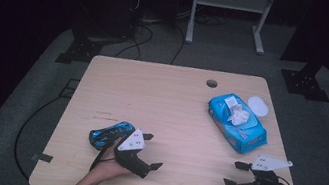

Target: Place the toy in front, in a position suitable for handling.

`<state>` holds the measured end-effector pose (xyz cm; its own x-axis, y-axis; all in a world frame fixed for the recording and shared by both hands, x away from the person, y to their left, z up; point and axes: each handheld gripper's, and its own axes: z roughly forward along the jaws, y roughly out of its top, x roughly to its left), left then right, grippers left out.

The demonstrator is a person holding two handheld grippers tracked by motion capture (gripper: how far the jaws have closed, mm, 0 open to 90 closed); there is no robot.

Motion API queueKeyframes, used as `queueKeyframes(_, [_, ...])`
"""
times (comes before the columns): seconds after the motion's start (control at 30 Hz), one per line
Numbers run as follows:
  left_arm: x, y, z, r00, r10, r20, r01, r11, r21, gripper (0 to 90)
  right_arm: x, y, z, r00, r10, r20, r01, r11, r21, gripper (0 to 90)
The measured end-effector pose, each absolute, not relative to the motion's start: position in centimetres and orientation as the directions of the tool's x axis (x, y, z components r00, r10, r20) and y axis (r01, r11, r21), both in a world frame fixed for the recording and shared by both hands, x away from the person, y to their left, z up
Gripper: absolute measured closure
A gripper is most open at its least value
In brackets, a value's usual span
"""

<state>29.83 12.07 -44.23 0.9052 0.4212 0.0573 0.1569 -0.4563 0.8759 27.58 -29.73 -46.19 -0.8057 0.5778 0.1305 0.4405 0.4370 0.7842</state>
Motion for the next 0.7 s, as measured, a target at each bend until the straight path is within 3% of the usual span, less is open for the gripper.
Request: queueKeyframes(0.7, [32.2,17.7,-42.8,0.875,0.46,0.152,0.15,-0.556,0.818,4.2,27.6,-29.3,-45.6,-0.81,0.567,0.15,0.428,0.397,0.812,20.6])
